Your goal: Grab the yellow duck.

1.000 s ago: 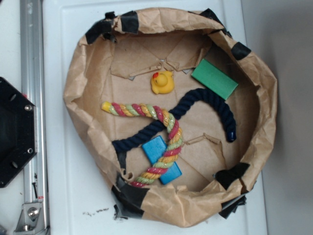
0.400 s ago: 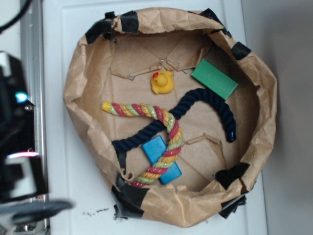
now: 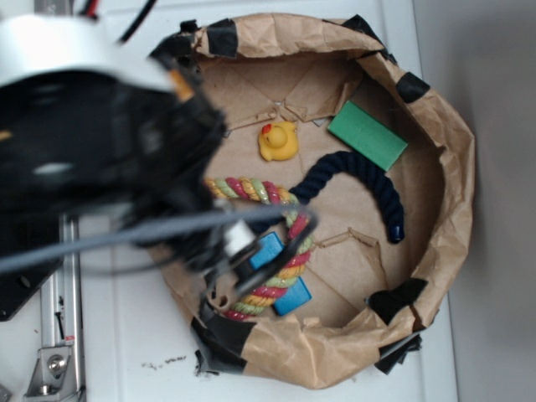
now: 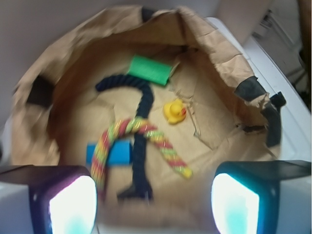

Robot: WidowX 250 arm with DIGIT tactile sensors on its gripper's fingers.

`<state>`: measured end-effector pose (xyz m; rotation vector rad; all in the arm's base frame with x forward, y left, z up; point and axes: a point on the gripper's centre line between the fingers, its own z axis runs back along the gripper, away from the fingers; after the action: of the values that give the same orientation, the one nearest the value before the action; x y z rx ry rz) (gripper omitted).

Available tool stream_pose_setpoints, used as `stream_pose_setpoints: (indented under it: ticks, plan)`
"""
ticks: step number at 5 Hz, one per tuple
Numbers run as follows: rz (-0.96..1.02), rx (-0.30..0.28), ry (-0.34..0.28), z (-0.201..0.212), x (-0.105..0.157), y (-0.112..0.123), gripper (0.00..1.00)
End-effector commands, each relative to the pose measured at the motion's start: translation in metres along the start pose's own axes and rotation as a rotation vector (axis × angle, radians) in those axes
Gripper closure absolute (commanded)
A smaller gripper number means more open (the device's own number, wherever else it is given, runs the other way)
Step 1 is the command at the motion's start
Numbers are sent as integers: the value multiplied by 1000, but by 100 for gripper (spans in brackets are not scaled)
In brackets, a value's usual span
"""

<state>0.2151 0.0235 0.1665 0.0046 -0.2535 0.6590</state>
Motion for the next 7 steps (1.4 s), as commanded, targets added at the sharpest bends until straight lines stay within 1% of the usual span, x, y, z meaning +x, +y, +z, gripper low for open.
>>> stream_pose_setpoints:
  ticks: [1, 4, 5, 6, 7]
  plan:
    - [71, -54, 65, -72, 29, 28, 0]
    - [71, -54, 65, -72, 29, 28, 0]
    - [281, 77, 17, -84, 18, 38, 0]
    - [316, 39, 0, -92, 26, 54, 0]
    - [394, 38, -32, -103, 34, 60, 0]
